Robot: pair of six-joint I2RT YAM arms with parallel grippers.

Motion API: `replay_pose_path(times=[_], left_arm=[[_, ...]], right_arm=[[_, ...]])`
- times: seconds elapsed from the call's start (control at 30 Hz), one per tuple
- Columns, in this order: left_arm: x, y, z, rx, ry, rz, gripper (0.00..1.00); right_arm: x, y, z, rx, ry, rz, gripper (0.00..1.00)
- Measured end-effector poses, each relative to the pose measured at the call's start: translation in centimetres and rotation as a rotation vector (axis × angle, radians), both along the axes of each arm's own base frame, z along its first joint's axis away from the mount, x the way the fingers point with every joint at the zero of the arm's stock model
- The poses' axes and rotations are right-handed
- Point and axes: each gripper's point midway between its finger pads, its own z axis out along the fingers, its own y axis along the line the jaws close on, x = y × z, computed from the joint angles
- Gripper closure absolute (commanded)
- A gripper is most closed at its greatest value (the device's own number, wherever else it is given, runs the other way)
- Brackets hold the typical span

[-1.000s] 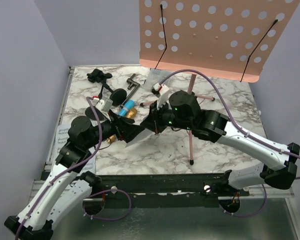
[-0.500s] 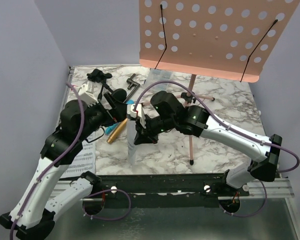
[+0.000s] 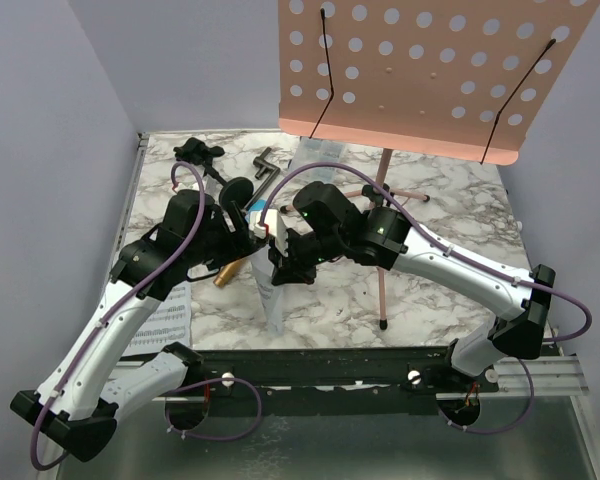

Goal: Set up the instrument practice props

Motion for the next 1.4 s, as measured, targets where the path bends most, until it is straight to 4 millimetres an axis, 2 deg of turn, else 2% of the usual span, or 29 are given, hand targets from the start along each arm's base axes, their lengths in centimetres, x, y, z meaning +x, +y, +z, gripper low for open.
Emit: replay_pose_path(times=[0.2,0.33,0.4,0.43,0.57,0.63,0.73,0.77,0.87,0.97,1.03,1.13,1.27,1.4], left_arm=[[0.2,1.0,-0.5,0.046,0.001,0.037,0.58],[0.6,1.4,-0.8,0.072,0.002,0.058,0.61],[0.8,1.5,-1.0,0.083,0.004,0.066,0.67],[0.9,1.5,-1.0,0.086,0.003,0.068,0.7],[1.0,1.6,-1.0,0.085,0.0,0.076,0.87],[1.1,1.5,-0.9,0.078,0.0,0.082,0.91],[1.3,1.5,0.0,0.057,-0.014,0.095,0.97],[1.4,1.4,0.5,0.046,-0.023,0.105,0.98],[1.6,1.6,1.7,0.019,-0.05,0.133,1.0],[1.7,1.9,2.7,-0.016,-0.063,0.183,1.0],[1.8,2.0,3.3,-0.04,-0.068,0.215,1.0],[2.0,2.5,4.2,-0.076,-0.067,0.283,1.0],[2.1,3.1,5.3,-0.119,-0.056,0.365,1.0],[2.1,3.5,6.2,-0.16,-0.029,0.437,1.0]], right_arm=[[0.5,-0.5,0.1,-0.025,-0.014,-0.031,1.0],[0.7,-0.5,0.7,-0.02,-0.025,-0.044,1.0],[0.8,-0.5,0.9,-0.018,-0.024,-0.052,0.99],[0.9,-0.5,0.9,-0.018,-0.025,-0.057,0.92],[1.6,-0.5,0.9,-0.025,-0.01,-0.129,0.5],[2.2,-0.4,0.9,-0.018,0.005,-0.192,0.29],[2.9,0.0,0.1,0.01,0.058,-0.3,0.05],[2.9,0.0,-0.7,0.017,0.088,-0.336,0.01],[2.3,-0.8,-3.2,0.039,0.167,-0.409,0.01],[1.3,-1.9,-4.6,0.12,0.192,-0.426,0.01],[0.4,-2.6,-4.8,0.209,0.184,-0.415,0.0],[0.0,-2.2,-4.1,0.357,0.138,-0.399,0.0],[1.0,-1.8,-4.6,0.476,0.023,-0.438,0.03],[3.1,-1.8,-4.9,0.524,-0.135,-0.502,0.04]])
